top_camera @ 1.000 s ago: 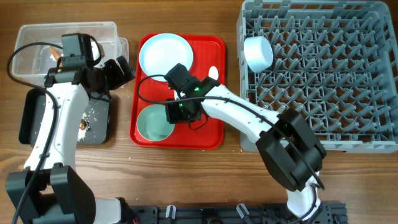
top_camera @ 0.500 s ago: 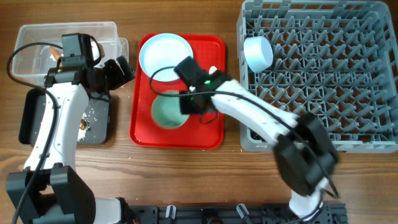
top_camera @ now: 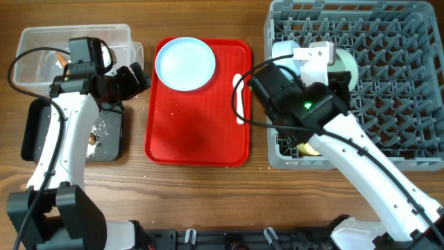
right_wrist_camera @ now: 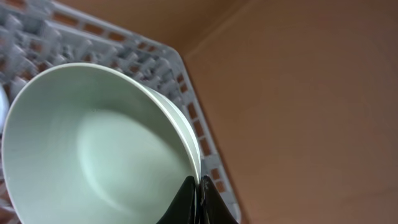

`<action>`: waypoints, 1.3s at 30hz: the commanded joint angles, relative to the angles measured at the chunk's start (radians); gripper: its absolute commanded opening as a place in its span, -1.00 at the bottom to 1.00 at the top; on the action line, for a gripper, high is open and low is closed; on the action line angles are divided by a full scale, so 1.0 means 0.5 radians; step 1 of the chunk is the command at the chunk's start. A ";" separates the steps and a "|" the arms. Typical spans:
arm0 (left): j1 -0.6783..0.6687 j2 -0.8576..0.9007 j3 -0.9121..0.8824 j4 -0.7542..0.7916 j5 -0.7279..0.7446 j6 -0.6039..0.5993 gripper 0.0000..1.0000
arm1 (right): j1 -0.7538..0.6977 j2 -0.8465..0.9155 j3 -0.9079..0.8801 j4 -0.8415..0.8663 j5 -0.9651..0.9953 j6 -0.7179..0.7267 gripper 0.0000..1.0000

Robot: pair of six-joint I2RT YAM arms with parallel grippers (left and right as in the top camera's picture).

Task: Sort waste into correct bins and load items into the dishwasher rack
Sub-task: 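Carry the green bowl into the dish rack and release it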

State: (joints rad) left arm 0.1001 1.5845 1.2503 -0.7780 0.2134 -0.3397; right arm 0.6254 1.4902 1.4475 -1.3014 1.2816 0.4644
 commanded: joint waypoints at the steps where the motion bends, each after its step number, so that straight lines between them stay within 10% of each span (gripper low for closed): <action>1: 0.006 -0.042 0.027 0.005 -0.005 -0.018 0.99 | -0.095 0.066 -0.081 0.178 -0.064 -0.413 -0.91; 8: 0.006 -0.042 0.027 0.005 -0.005 -0.018 0.99 | -0.222 0.390 -0.095 0.558 -0.320 -0.835 -0.91; 32: 0.006 -0.042 0.027 0.005 -0.005 -0.018 1.00 | -0.002 0.603 -0.091 0.215 -0.991 -0.819 -0.88; 39: 0.006 -0.042 0.027 0.005 -0.005 -0.018 1.00 | 0.024 0.603 -0.038 0.278 -1.102 -0.818 0.57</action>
State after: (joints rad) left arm 0.1001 1.5841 1.2503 -0.7776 0.2134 -0.3397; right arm 0.6380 1.7748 1.4094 -1.1801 0.7765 0.0502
